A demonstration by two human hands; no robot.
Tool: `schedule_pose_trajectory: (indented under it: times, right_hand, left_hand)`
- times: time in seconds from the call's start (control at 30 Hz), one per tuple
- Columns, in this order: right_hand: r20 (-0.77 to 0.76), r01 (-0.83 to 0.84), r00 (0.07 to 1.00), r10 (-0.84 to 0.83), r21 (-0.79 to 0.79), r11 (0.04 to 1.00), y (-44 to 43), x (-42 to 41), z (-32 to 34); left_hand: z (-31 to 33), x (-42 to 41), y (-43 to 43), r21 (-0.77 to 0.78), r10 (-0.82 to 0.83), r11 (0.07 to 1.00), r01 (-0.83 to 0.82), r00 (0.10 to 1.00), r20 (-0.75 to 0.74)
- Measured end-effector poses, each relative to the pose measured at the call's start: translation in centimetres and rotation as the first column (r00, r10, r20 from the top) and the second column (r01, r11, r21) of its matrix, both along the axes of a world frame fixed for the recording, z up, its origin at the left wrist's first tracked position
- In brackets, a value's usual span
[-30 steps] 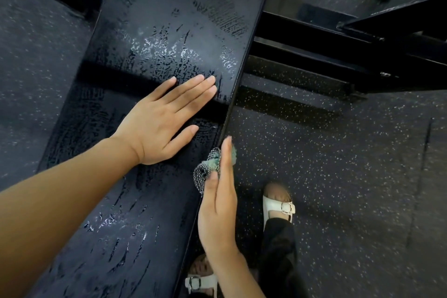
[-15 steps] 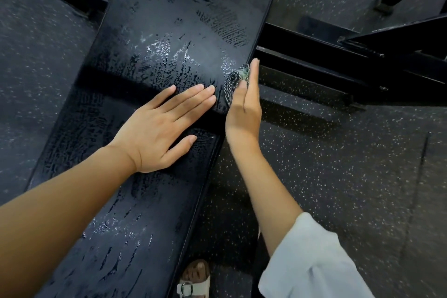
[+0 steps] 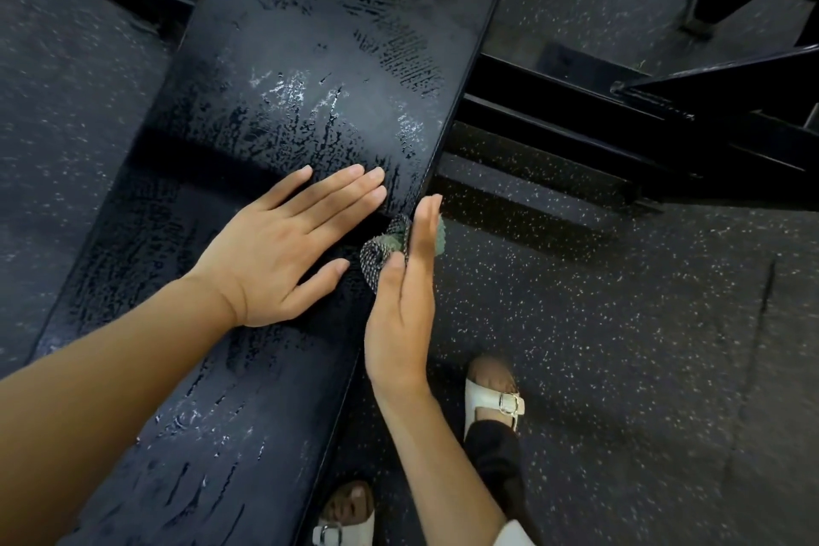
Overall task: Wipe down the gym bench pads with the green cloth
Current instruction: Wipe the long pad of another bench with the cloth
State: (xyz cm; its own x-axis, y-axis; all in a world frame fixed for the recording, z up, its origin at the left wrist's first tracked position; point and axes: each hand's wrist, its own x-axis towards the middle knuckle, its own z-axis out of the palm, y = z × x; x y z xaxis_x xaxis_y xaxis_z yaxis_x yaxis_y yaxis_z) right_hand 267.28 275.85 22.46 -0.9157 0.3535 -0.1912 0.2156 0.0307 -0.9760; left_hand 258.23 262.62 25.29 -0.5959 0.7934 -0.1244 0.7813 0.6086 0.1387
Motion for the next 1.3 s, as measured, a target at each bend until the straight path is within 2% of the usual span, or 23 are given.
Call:
schedule_pose_trajectory:
  times: [0.23,0.4,0.53,0.7,0.83,0.93,1.3]
  right_hand:
    - [-0.041,0.046,0.998,-0.047,-0.032,0.998,1.4,-3.3,-0.5]
    - [0.021,0.014,1.000,-0.014,0.032,0.999,3.6,-7.5,-0.6]
    - [-0.044,-0.015,0.999,0.018,0.066,0.998,5.0,-9.5,-0.5]
    - [0.028,-0.017,0.999,0.016,0.043,0.999,3.7,-7.6,-0.1]
    - [-0.010,-0.078,0.997,0.078,0.007,0.997,2.4,-3.6,0.2]
    - [-0.010,-0.104,0.994,0.105,0.058,0.993,1.9,-1.7,-0.2]
    - [0.002,-0.045,0.999,0.045,0.087,0.995,4.2,-7.9,-0.3]
  left_hand:
    - [0.0,0.0,0.0,-0.014,-0.003,1.000,0.003,1.000,0.004]
    - [-0.1,-0.1,-0.1,-0.023,-0.006,1.000,0.006,1.000,-0.001]
    - [-0.1,0.0,-0.1,-0.031,-0.002,1.000,0.002,1.000,-0.003]
    - [-0.1,0.0,-0.1,-0.037,-0.003,0.999,0.002,1.000,-0.015]
    - [-0.1,0.0,0.0,-0.047,-0.006,0.999,0.006,1.000,-0.010]
    - [0.0,0.0,0.0,-0.045,-0.002,0.999,0.002,1.000,-0.004]
    - [0.1,0.0,0.0,-0.046,0.002,0.999,-0.002,1.000,-0.003]
